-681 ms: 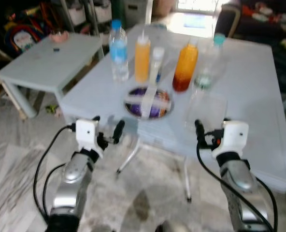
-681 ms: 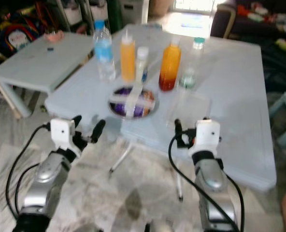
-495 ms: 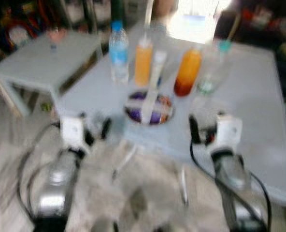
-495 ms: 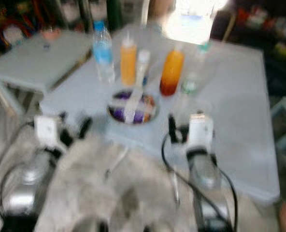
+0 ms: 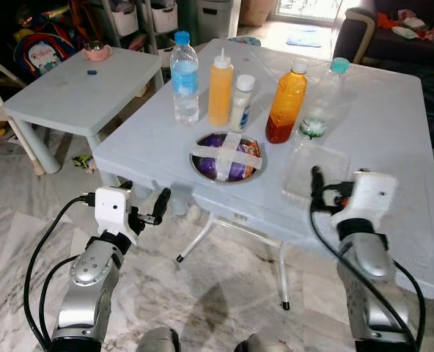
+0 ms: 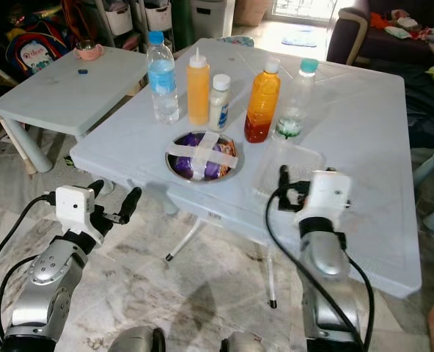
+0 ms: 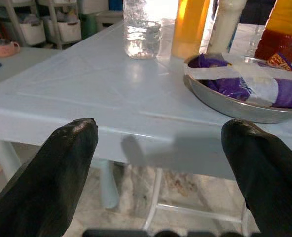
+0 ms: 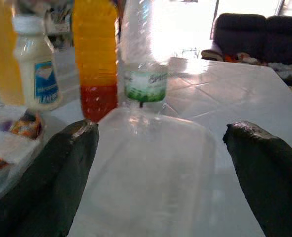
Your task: Restocking fridge
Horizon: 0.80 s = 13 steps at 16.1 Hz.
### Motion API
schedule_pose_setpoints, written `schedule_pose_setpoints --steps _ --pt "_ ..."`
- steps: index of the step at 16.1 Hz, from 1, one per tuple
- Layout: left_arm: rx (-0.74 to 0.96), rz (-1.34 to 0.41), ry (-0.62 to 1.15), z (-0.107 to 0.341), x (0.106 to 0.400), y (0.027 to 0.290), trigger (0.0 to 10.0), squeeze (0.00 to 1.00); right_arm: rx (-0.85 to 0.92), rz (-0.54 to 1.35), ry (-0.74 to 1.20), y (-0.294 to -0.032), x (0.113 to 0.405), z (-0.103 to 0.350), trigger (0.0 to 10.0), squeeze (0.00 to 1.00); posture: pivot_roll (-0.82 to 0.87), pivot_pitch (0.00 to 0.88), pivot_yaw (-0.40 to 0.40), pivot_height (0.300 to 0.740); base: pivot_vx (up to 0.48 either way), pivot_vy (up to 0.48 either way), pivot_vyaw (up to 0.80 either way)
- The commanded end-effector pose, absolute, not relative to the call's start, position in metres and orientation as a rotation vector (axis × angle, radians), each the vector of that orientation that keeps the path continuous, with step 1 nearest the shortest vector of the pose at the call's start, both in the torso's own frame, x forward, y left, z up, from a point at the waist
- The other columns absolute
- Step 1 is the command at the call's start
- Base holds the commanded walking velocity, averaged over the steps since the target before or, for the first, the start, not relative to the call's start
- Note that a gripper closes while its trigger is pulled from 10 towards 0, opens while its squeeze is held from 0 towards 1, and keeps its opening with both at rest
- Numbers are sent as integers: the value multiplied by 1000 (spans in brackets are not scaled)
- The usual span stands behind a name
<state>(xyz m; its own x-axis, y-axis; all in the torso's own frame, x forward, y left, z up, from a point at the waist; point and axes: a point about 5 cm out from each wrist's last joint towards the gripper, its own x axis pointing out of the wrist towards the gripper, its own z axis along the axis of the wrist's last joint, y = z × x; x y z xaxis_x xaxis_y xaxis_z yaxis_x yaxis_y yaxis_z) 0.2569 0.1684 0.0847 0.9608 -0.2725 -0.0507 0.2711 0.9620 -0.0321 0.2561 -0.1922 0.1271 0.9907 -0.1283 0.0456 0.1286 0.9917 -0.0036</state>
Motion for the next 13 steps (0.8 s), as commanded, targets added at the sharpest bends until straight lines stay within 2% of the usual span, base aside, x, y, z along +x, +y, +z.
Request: schedule_pose_setpoints --steps 1,2,8,13 --pt "-19 -285 45 90 257 166 10000 0 -1 -122 -74 -192 256 132 10000 0 -25 54 1 740 0 0 0" --pt "-18 -292 44 90 257 165 10000 0 7 -146 -27 -194 255 127 10000 0 -24 54 1 740 0 0 0" --pt "-33 -309 35 91 256 159 10000 0 26 -123 -60 -193 253 131 10000 0 -34 60 2 740 0 0 -800" --pt "-35 -312 34 92 257 159 10000 0 34 -132 -74 -195 251 132 10000 0 -34 68 9 740 0 0 0"
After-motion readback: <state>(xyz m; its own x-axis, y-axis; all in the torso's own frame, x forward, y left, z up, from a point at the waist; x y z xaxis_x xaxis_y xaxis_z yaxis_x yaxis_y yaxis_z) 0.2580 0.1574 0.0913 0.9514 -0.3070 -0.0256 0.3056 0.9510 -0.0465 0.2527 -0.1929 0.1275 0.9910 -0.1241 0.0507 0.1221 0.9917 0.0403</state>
